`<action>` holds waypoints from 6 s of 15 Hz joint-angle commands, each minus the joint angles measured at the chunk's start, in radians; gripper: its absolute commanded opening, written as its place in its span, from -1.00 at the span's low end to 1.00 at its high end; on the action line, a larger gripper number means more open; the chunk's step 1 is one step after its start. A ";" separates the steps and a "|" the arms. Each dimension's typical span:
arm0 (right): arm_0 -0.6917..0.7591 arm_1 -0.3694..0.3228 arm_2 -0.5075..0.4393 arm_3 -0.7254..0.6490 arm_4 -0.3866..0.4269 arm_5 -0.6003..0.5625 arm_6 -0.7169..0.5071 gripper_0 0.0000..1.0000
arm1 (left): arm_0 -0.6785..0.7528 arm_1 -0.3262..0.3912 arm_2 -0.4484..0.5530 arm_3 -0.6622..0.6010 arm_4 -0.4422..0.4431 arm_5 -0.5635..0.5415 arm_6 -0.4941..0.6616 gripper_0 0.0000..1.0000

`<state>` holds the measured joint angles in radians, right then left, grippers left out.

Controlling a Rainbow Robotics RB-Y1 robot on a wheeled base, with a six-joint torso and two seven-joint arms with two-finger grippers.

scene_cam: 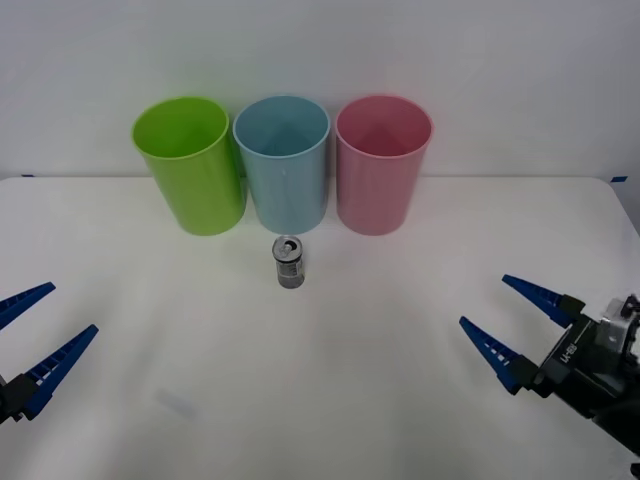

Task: Grasp the object on the table and drop it into the matching bin: aluminum can to the light blue bin, PET bottle to the pink bin.

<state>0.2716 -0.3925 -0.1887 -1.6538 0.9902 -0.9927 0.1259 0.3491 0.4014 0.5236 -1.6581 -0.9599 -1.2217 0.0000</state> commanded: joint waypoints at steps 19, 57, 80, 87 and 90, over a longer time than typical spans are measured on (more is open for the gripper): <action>-0.275 0.162 0.229 0.256 0.159 0.171 0.184 1.00 | 0.000 0.000 0.000 0.000 0.000 0.000 0.000 1.00; -0.755 0.383 0.402 0.792 0.203 0.465 0.340 -0.73 | 0.000 0.000 0.000 0.000 0.000 0.000 0.000 1.00; -0.637 0.248 0.526 0.508 0.067 0.483 0.233 -1.00 | 0.000 0.000 0.000 0.000 0.000 0.000 0.000 1.00; -0.502 0.083 0.603 0.135 0.021 0.588 -0.026 -1.00 | 0.000 0.000 0.000 0.000 0.000 0.000 0.000 1.00; -0.486 0.061 0.603 0.048 0.022 0.626 -0.101 -1.00 | 0.000 0.000 0.000 0.000 0.000 0.000 0.000 1.00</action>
<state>-0.2174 -0.3268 0.4143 -1.5858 1.0114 -0.3739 0.0426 0.3491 0.4014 0.5236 -1.6581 -0.9599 -1.2217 0.0000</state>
